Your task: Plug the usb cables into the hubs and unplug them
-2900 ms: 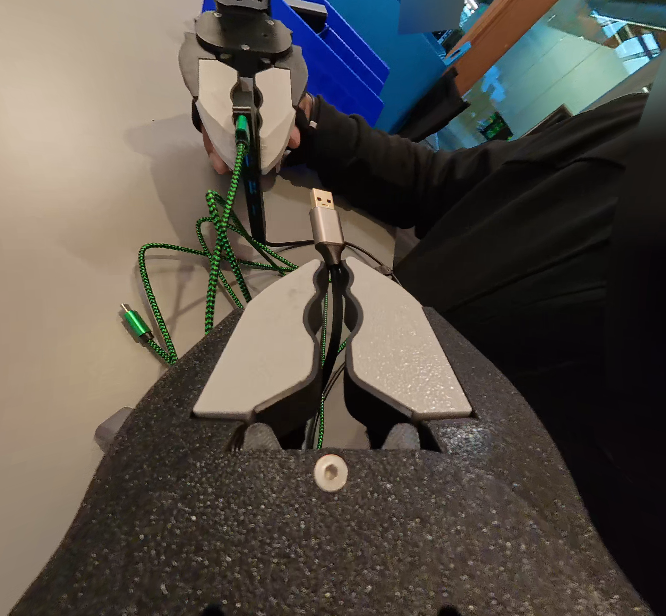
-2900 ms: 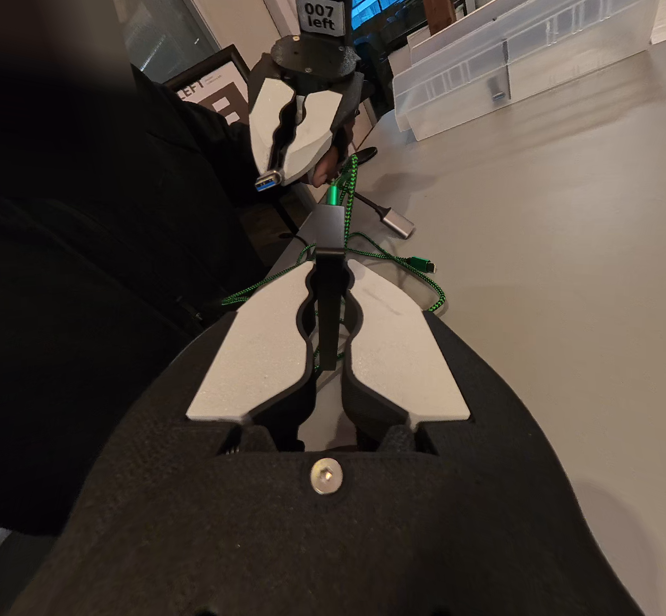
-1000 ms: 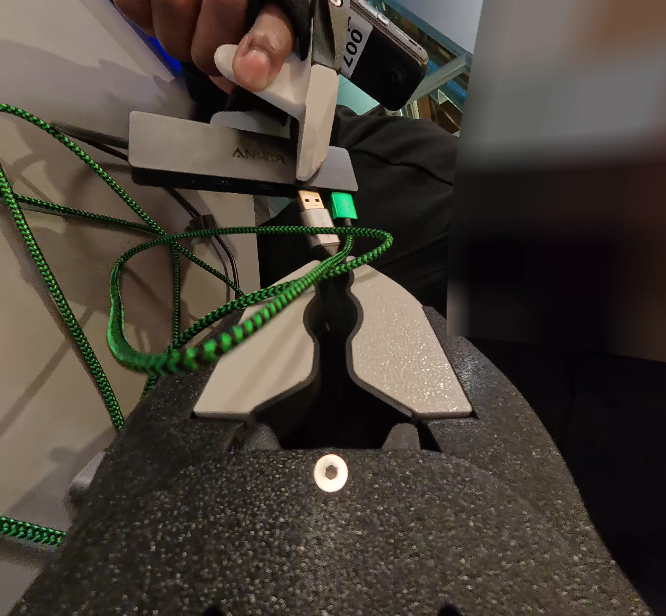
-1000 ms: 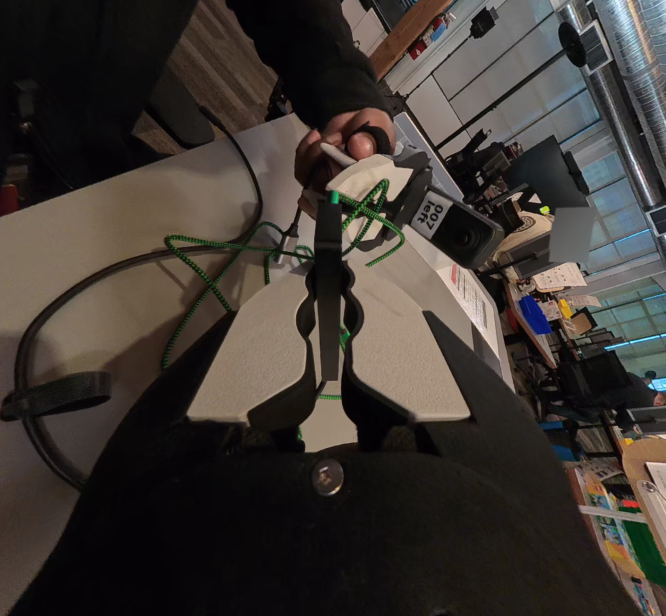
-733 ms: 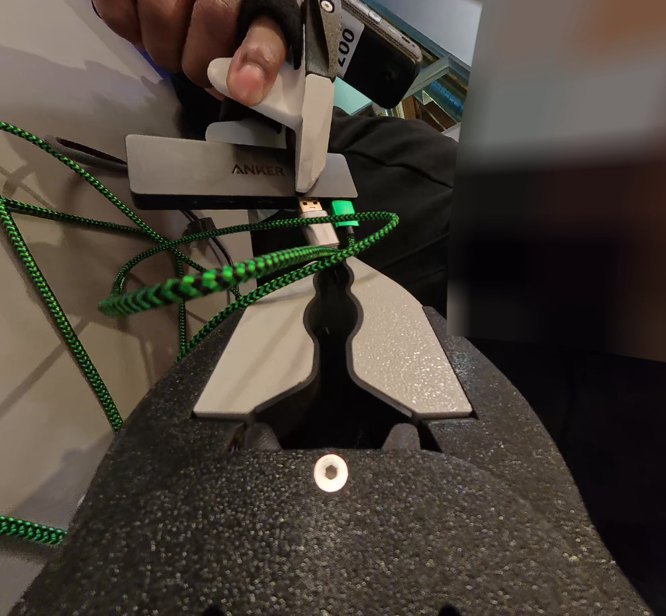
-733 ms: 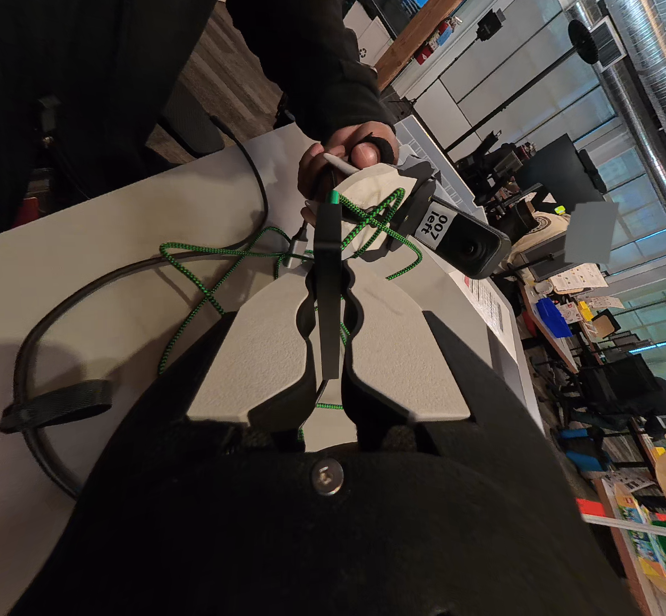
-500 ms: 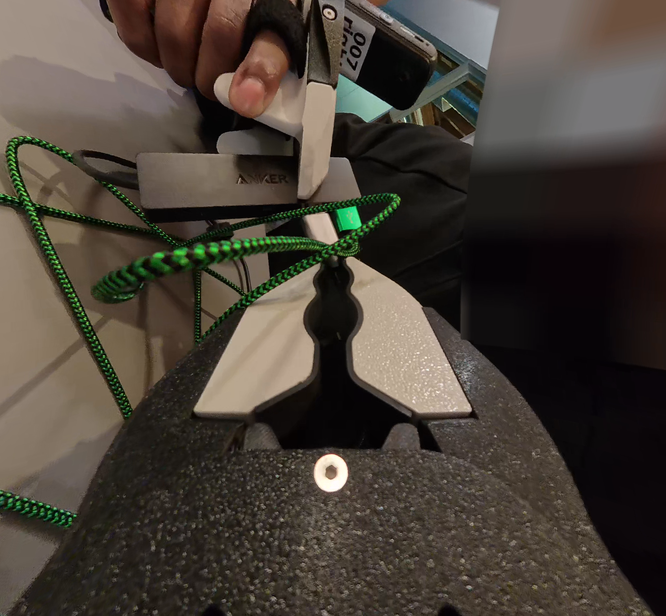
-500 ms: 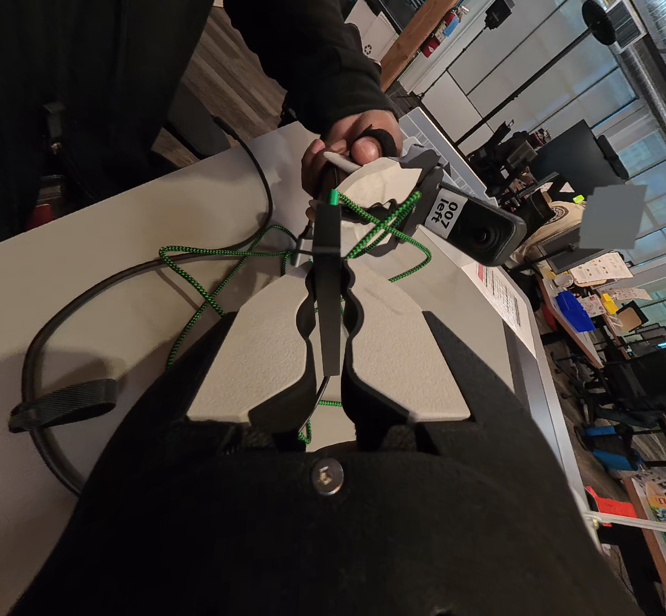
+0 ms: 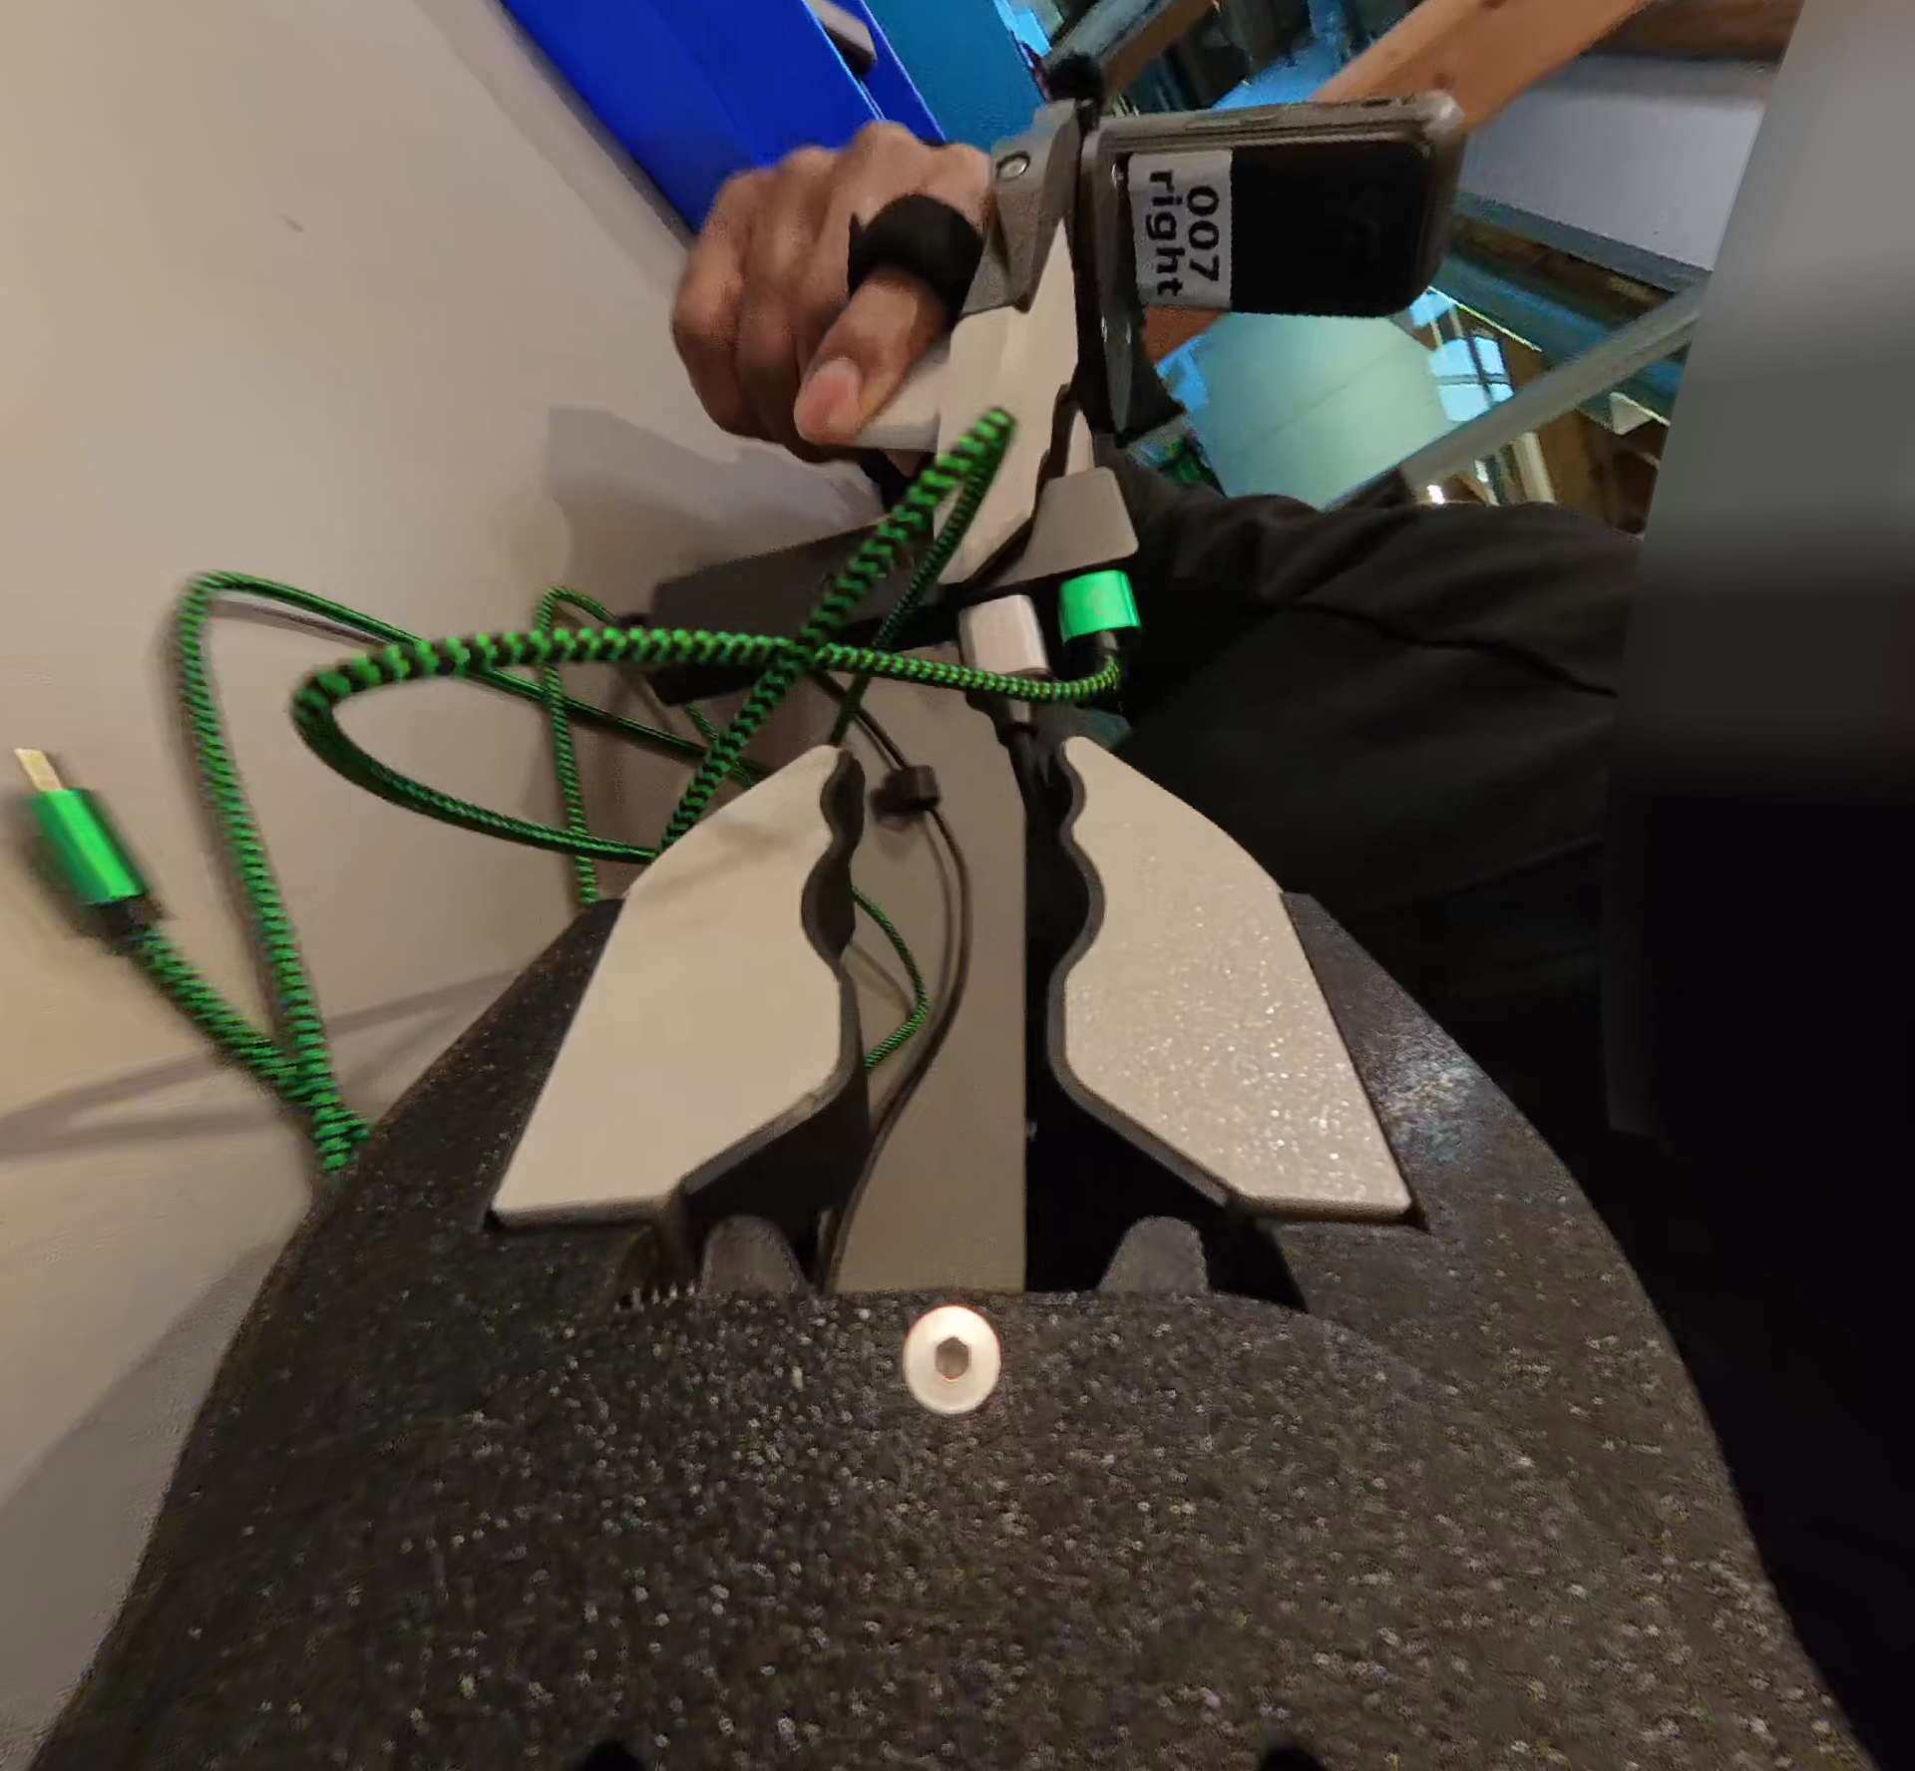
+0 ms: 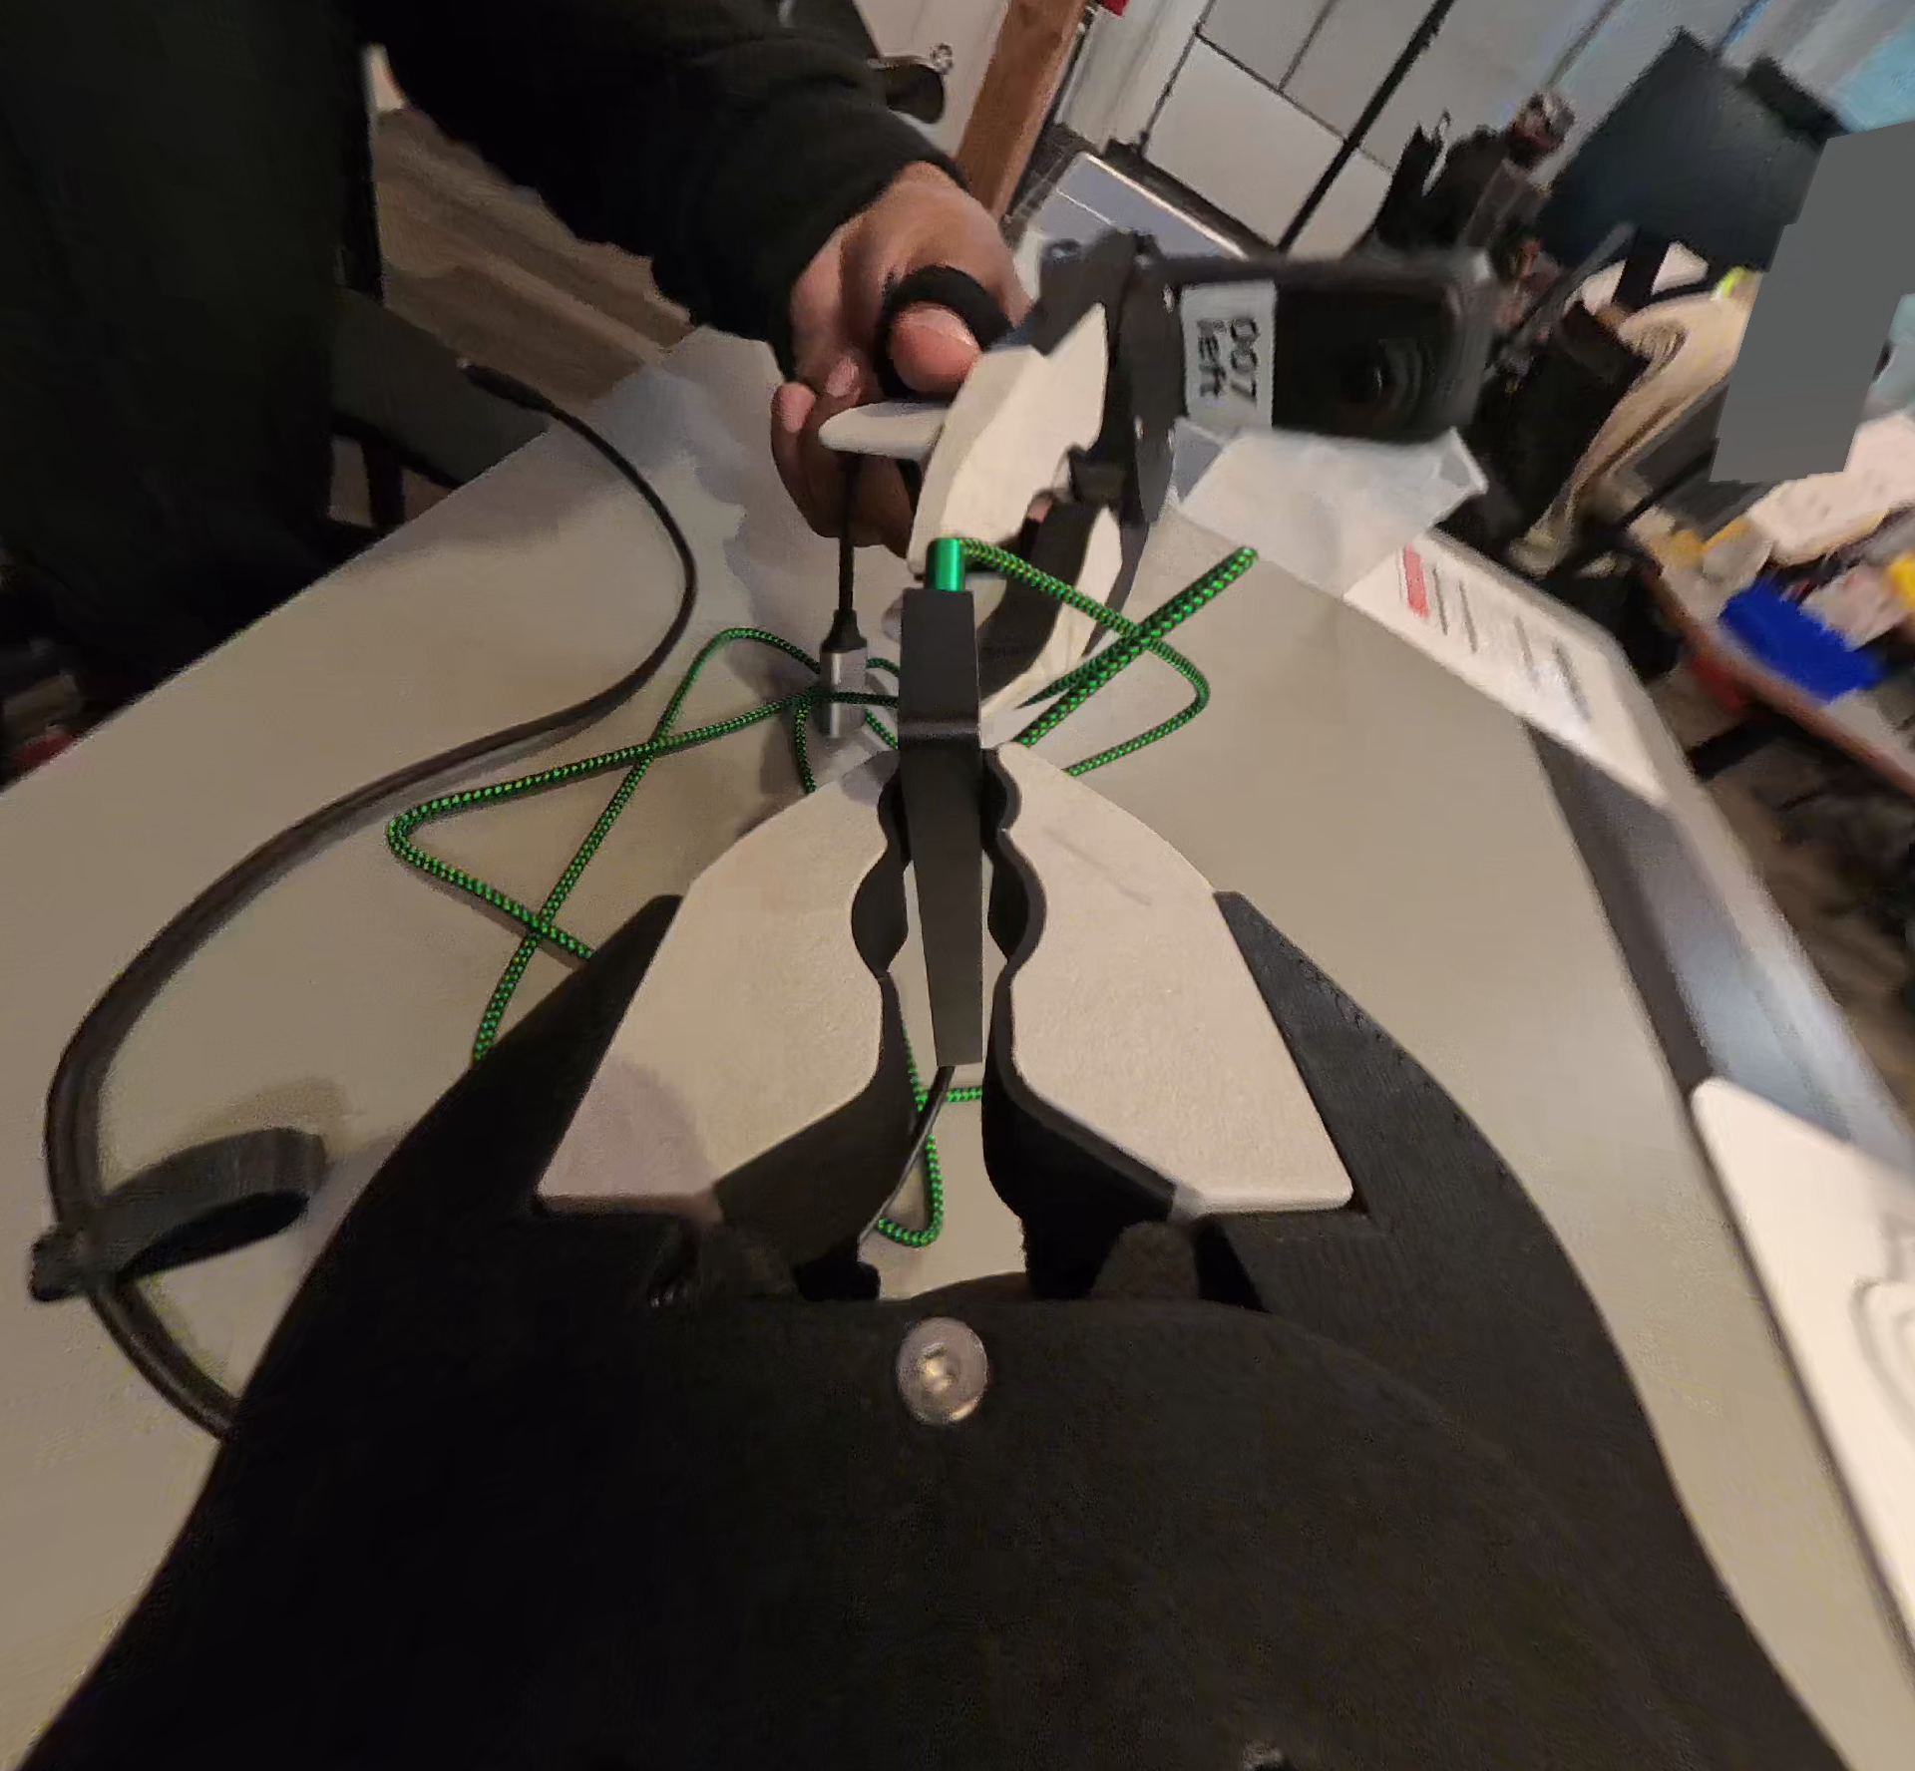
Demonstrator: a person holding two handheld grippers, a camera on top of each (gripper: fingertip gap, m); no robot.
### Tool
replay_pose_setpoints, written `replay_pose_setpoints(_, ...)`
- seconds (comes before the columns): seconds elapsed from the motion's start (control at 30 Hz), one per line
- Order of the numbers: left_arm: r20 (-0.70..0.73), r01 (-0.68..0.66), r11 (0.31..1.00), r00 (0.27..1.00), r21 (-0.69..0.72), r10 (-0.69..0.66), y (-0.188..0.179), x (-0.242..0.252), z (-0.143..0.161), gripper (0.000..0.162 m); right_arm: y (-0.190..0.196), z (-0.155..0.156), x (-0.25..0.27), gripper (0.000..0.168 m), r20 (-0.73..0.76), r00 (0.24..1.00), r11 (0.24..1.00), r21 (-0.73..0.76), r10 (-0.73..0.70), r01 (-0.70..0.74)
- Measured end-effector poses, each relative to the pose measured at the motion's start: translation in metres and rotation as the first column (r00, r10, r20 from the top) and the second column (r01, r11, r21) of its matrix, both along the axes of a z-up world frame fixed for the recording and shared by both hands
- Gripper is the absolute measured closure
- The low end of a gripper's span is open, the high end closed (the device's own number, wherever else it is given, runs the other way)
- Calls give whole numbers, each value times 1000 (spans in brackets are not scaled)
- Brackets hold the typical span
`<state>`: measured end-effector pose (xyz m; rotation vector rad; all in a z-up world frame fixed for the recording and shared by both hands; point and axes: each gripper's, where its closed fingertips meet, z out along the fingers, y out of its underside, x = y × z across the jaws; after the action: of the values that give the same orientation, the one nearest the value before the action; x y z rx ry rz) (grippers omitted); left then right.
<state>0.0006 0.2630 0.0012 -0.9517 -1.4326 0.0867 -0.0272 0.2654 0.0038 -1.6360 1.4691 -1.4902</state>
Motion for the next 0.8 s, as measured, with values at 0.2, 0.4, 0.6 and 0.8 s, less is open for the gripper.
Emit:
replay_pose_setpoints(0.2,-5,-185,932,981,-310,193,-56,18,-9,119,-42,-11,-27,158,73,972,878,447,-223,168)
replay_pose_setpoints(0.4,-38,-260,868,962,-424,270,-75,30,-9,116,-82,-48,-63,155,56,884,542,808,-464,233)
replay_pose_setpoints(0.6,-15,-189,867,979,-461,205,-54,7,-15,116,-93,-65,-73,155,-13,835,332,914,-551,233)
replay_pose_setpoints(0.8,8,-117,738,986,-665,164,-76,-38,-5,115,-91,-52,-70,158,33,840,285,947,-541,146)
